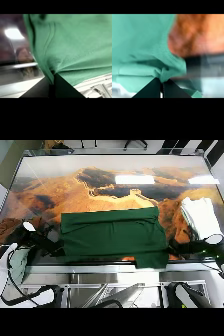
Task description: Fold the shirts.
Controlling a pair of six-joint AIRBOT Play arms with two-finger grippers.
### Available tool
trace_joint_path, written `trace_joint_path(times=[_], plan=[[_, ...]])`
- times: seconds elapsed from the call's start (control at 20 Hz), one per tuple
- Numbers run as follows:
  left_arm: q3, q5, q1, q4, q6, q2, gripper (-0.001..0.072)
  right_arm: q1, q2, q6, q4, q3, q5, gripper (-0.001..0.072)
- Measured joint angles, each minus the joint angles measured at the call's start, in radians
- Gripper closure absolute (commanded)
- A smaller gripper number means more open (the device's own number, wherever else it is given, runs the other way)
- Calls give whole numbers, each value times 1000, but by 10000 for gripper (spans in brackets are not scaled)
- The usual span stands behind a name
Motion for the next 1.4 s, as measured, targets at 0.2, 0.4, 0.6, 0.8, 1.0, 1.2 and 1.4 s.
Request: trace_joint_path(times=[0.2, 0.4, 0.6, 0.8, 1.0, 1.2, 1.4], plan=[[150, 3, -1, -30, -6, 27, 696, 3, -67, -158, 229, 139, -112, 692], [354, 42, -18, -94, -8, -62, 695, 62, -240, -295, 418, 286, -248, 691], [550, 90, -48, -112, -8, -231, 692, 171, -447, -385, 484, 383, -391, 687], [722, 104, -63, -122, -8, -394, 17, 211, -588, -452, 503, 443, -448, 218], [854, 38, -68, -133, -10, -483, 18, 165, -618, -497, 457, 516, -377, 13], [954, -6, -69, -134, -13, -495, 18, 96, -641, -499, 396, 550, -263, 13], [1019, -23, -69, -140, -21, -468, 18, 101, -697, -507, 377, 560, -187, 13]])
